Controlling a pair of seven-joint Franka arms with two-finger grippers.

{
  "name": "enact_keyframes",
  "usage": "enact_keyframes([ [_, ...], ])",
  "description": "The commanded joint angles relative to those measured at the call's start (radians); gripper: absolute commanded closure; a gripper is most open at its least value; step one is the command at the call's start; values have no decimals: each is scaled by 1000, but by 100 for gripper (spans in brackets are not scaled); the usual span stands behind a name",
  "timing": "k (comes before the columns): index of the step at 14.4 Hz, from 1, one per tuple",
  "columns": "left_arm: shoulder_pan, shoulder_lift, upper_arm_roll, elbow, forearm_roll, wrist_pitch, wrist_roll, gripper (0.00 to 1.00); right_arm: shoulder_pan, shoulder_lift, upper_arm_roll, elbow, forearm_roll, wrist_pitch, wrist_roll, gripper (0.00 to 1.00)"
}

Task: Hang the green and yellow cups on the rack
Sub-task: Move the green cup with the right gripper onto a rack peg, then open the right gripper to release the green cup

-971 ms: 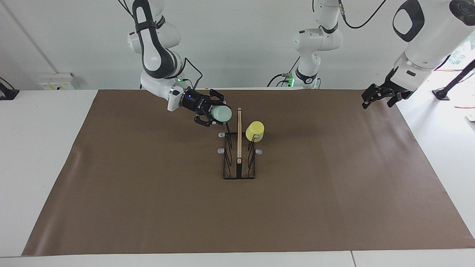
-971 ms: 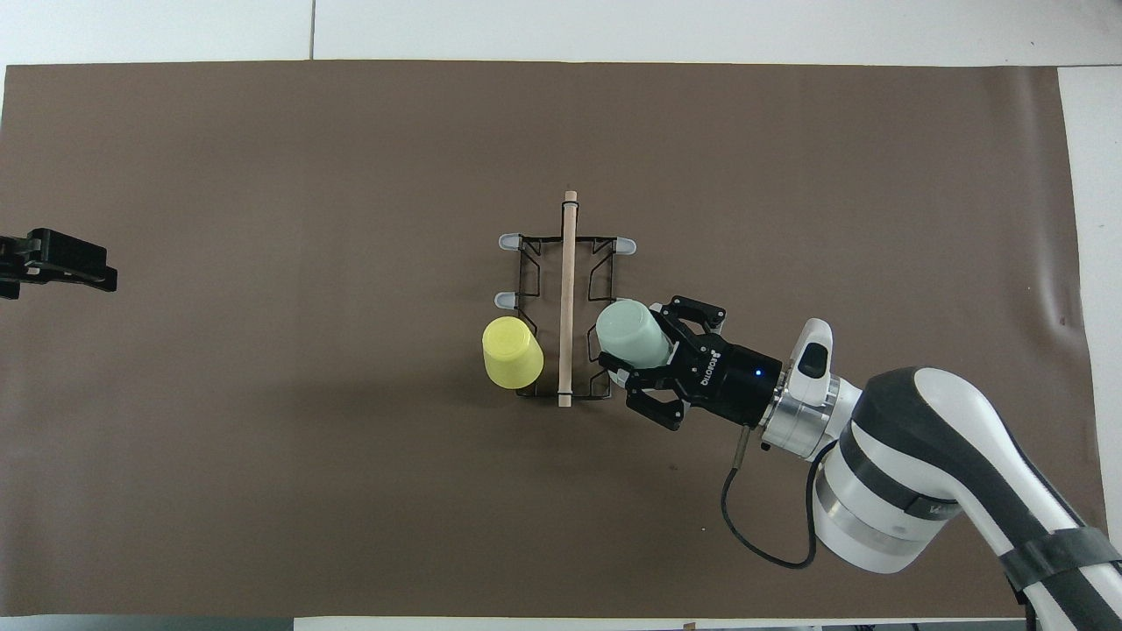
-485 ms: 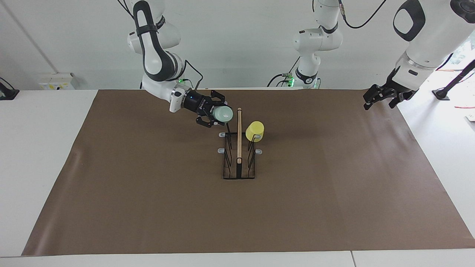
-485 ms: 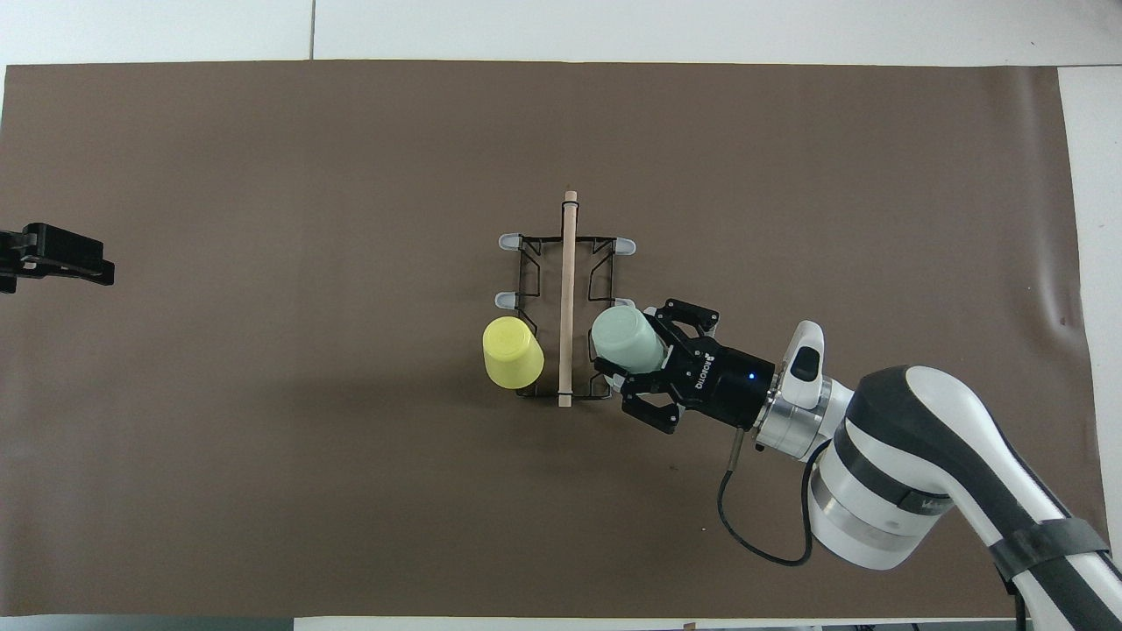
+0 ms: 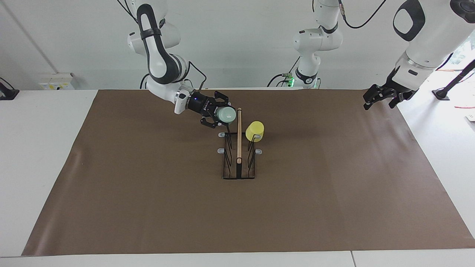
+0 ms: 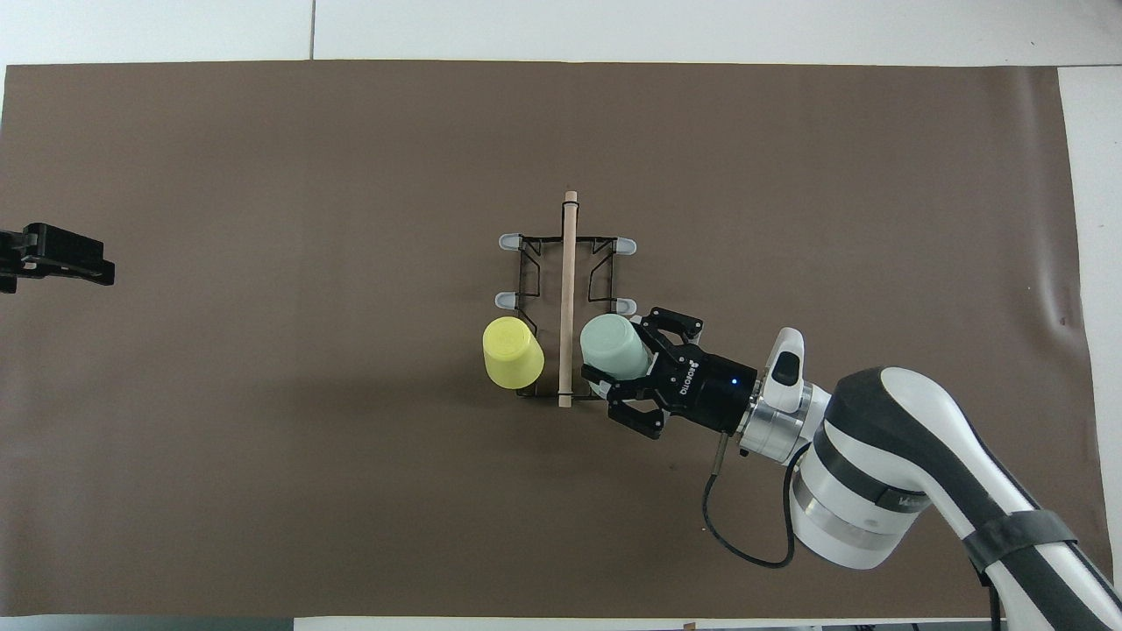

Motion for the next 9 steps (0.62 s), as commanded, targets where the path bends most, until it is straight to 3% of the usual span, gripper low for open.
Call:
enact_keyframes([
  [1,-2,-14,3,-11,-8,6,4,0,4,-3,3,-18,29,16,-36,100],
  [3,-2,-14,3,-11,-8,6,4,0,-8,12,3,-41,29,-13,-79,100],
  [6,-2,-14,3,-11,-8,6,4,0,-97,165,3,-48,30,-209,-244,100],
  [9,-2,-14,3,-11,-8,6,4,0,-99,175,3,-63,29,-213,-277,100],
])
